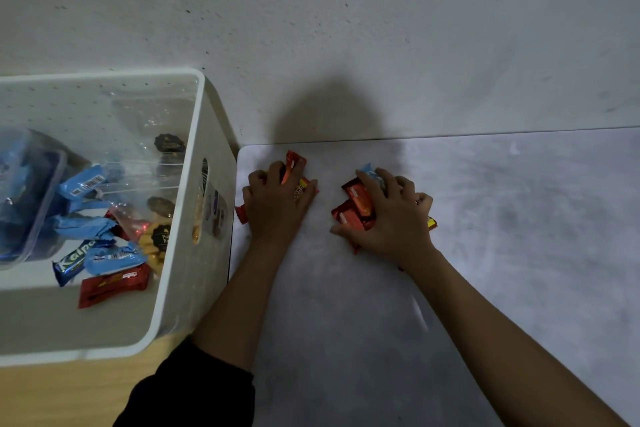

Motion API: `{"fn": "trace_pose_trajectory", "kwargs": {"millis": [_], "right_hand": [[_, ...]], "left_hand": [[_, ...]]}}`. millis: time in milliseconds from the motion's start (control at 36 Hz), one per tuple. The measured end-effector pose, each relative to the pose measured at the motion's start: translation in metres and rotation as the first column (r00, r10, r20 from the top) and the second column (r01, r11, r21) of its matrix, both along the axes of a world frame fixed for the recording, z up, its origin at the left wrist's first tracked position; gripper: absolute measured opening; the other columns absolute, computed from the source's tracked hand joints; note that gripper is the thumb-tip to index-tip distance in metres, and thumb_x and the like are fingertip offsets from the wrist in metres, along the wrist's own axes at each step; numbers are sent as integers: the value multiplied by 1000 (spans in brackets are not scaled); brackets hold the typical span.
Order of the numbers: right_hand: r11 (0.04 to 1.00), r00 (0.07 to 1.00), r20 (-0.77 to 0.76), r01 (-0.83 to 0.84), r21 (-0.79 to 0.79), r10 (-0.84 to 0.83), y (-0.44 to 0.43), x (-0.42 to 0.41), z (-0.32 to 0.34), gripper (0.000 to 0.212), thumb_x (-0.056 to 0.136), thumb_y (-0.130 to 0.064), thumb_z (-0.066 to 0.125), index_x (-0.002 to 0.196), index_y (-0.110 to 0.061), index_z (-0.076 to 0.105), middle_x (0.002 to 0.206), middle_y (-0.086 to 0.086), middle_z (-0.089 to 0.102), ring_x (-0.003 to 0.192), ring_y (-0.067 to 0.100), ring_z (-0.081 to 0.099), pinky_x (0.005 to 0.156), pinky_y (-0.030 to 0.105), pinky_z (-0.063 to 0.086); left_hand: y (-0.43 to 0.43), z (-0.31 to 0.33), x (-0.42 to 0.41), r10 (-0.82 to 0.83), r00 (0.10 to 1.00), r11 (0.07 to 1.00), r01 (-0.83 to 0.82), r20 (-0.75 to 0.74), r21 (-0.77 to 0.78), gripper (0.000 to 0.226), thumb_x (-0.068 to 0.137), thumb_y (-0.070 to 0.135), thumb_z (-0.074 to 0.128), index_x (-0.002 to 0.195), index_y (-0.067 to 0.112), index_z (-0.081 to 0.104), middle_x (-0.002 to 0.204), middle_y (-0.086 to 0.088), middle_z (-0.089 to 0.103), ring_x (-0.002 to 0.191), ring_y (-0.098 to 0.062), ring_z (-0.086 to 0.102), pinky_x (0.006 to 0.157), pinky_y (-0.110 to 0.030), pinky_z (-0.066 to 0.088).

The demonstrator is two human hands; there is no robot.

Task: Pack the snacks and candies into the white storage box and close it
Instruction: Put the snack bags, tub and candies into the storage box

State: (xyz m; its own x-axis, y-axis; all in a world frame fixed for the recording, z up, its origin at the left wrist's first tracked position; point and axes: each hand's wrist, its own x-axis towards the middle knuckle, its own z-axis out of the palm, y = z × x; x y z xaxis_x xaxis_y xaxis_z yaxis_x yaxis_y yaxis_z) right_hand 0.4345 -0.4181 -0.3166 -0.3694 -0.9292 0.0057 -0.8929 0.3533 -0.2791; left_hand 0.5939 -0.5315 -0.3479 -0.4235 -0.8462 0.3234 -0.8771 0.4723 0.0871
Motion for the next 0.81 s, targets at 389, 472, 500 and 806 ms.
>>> {"fn": "trace_pose_trajectory", "kwargs": {"millis": [389,472,500,806], "right_hand": [[987,1000,18,-20,-160,23,4,3,-11,51,79,-47,45,123,-23,55,106,13,61,74,29,63,61,36,47],[978,999,48,-13,-207,24,5,3,-8,47,78,-44,47,117,-21,58,102,14,60,57,27,61,51,31,49],[975,999,50,-9,-223,21,6,4,-7,46,77,-44,48,116,-22,57,103,14,60,51,27,58,47,28,47],[966,989,146,16,-258,23,12,2,-4,46,72,-28,70,114,-27,51,115,12,55,46,29,56,46,33,53]], "left_hand": [[5,5,2,29,997,998,-25,-78,55,46,81,54,46,111,25,66,92,-9,63,62,-30,54,51,-28,44],[8,13,3,43,994,988,-27,-98,151,44,80,52,49,112,25,63,94,-9,62,65,-32,56,53,-29,44],[9,15,3,45,992,982,-22,-117,188,44,80,51,50,114,25,62,96,-9,61,66,-32,57,54,-30,45],[20,29,8,93,927,955,20,-364,296,33,79,38,61,111,29,66,90,1,62,69,-17,60,54,-21,36]]}}
